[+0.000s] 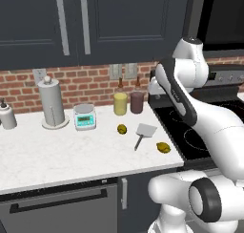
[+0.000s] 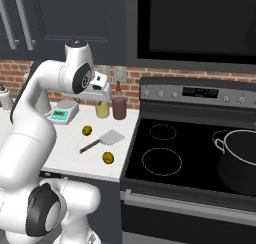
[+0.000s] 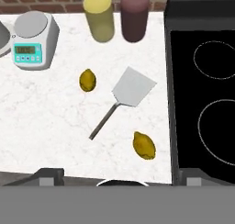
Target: Put the lemon and lemon in the pot. Retrieve the spatula and lightly stir the vegetables in the pot.
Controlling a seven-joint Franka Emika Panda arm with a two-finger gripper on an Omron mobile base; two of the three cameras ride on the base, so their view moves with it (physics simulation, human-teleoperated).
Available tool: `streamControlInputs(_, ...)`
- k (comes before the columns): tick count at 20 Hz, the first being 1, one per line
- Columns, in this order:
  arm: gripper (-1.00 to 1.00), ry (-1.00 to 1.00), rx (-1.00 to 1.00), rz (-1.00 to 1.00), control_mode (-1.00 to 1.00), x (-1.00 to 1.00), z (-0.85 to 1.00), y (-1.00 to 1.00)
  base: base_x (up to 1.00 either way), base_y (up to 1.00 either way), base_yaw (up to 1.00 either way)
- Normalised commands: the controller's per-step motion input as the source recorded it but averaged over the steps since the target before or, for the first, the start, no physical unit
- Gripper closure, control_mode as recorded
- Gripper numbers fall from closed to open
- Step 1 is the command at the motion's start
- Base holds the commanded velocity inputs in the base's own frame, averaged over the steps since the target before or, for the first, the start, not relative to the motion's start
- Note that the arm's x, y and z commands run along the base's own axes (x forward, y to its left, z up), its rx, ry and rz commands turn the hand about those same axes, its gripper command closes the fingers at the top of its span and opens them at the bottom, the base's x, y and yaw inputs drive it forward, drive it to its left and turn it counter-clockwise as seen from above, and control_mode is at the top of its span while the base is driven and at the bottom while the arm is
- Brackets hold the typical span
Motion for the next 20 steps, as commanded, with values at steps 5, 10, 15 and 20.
streamControlInputs(5, -1.0, 0.0, 0.0, 0.0, 1.0, 0.0, 0.0, 0.0, 0.0, 0.34, 0.0)
streamControlInputs(10, -1.0, 0.01, -0.02, 0.0, -1.0, 0.0, -0.04, 0.0, 0.0, 0.0, 0.0)
streamControlInputs(15, -1.0, 0.0, 0.0, 0.0, -1.0, 0.3, -0.77, 0.16, 0.0, 0.0, 0.0)
streamControlInputs(20, -1.0, -0.03, 0.0, 0.0, -1.0, 0.38, -0.97, 0.47, 0.0, 0.0, 0.0)
